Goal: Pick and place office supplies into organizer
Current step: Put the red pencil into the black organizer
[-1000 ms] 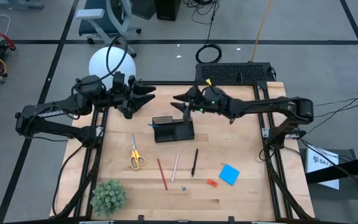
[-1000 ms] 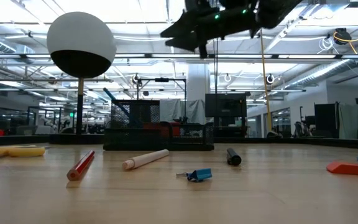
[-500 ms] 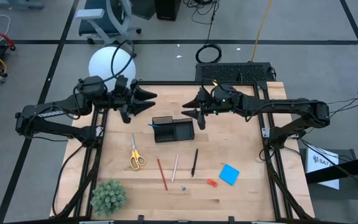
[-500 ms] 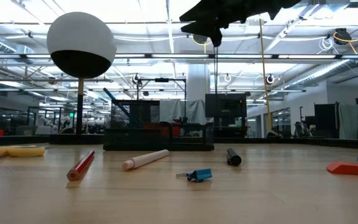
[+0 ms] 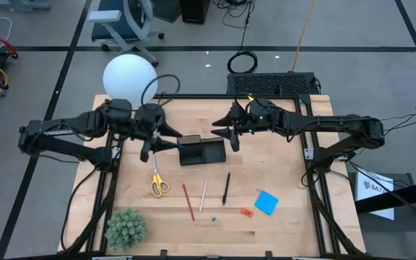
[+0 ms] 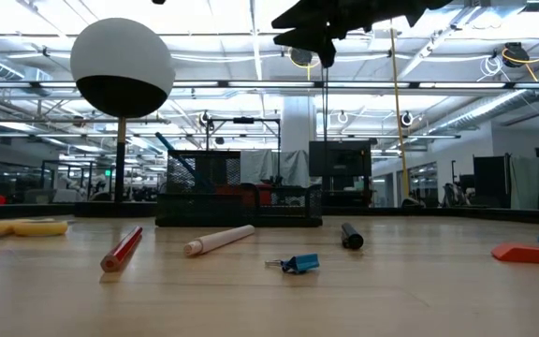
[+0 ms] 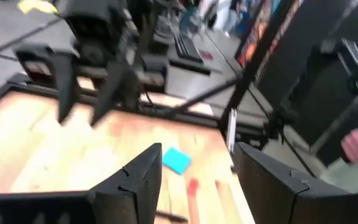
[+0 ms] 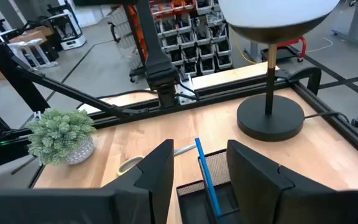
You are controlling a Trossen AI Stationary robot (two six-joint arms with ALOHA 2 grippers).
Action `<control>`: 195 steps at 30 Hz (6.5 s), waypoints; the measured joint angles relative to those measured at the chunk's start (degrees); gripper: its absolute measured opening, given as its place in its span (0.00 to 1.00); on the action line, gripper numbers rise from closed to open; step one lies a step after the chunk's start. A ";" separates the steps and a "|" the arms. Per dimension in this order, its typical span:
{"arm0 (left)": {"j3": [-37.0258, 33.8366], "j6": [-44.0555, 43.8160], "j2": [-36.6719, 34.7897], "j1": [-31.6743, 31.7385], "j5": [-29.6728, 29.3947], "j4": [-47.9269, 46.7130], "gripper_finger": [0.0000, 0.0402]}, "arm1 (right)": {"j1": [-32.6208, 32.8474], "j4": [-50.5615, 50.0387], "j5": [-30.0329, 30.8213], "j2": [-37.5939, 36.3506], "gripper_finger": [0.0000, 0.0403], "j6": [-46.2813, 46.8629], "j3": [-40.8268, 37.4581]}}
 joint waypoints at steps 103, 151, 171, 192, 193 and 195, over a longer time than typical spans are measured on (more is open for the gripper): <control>7.72 54.88 52.48 -25.39 -6.74 -18.95 0.49 | 0.52 -8.08 -3.04 -6.11 0.35 -0.44 0.00; 6.84 55.01 54.75 -18.97 -5.65 -17.51 0.49 | 0.52 -8.32 -2.99 -6.11 0.35 -0.42 0.00; 6.69 55.10 56.06 -19.07 -6.14 -16.17 0.44 | 0.52 -8.73 -2.86 -6.11 0.35 -0.42 0.00; 6.75 53.35 56.04 -19.09 -6.75 -15.38 0.02 | 0.50 -8.73 -2.82 -6.11 0.35 -0.42 0.00; 6.92 53.33 56.04 -19.09 -6.78 -15.61 0.03 | 0.50 -8.73 -2.82 -6.10 0.35 -0.43 0.00; 7.66 53.15 56.14 -19.09 -6.82 -16.52 0.02 | 0.50 -8.73 -2.82 -6.11 0.35 -0.42 0.00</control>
